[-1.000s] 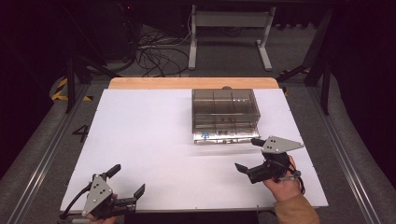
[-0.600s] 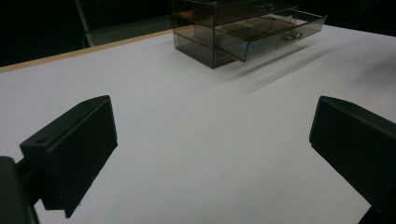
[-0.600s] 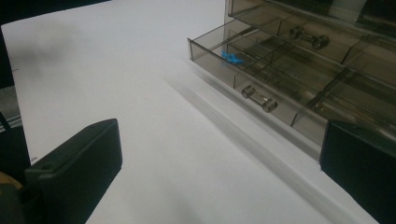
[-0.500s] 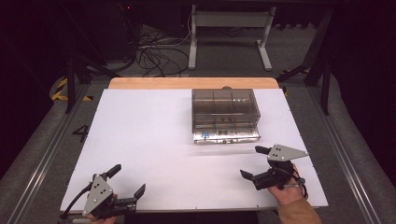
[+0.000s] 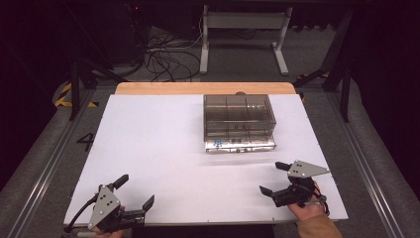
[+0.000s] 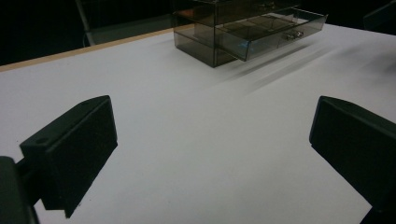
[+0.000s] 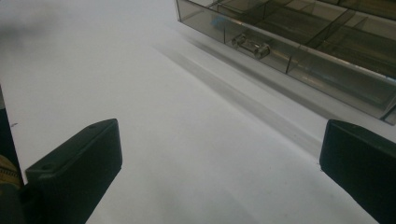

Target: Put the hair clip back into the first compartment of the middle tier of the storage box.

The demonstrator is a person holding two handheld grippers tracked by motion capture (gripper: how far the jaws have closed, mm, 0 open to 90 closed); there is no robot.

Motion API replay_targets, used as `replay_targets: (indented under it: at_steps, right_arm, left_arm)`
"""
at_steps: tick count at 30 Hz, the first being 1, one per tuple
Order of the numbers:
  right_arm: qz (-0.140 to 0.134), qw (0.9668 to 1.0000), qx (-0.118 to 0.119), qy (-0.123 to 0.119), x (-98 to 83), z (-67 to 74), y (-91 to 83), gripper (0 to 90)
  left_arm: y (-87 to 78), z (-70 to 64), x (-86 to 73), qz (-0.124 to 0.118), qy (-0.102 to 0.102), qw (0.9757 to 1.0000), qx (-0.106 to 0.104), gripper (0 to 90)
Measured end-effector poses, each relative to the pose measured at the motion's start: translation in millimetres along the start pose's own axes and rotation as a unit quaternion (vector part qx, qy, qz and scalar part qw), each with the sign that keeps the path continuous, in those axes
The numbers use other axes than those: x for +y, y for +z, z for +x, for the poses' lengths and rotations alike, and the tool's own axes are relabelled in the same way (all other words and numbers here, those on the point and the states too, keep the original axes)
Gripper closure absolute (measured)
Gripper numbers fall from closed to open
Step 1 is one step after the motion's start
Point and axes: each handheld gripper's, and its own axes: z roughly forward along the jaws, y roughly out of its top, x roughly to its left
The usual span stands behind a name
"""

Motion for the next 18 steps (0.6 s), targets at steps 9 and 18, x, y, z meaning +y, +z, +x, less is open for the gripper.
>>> replay_targets:
  at_steps: [9,18]
  right_arm:
    - [0.011,0.9999,0.004,0.011,-15.7,0.7,0.8,0.0]
    - [0.011,0.9999,0.007,0.011,-21.1,4.6,2.0,0.0]
  left_arm:
    - [0.3,0.0,0.1,0.001,0.003,1.0000,-0.001,1.6]
    - [0.4,0.2,0.1,0.002,0.003,1.0000,-0.004,1.6]
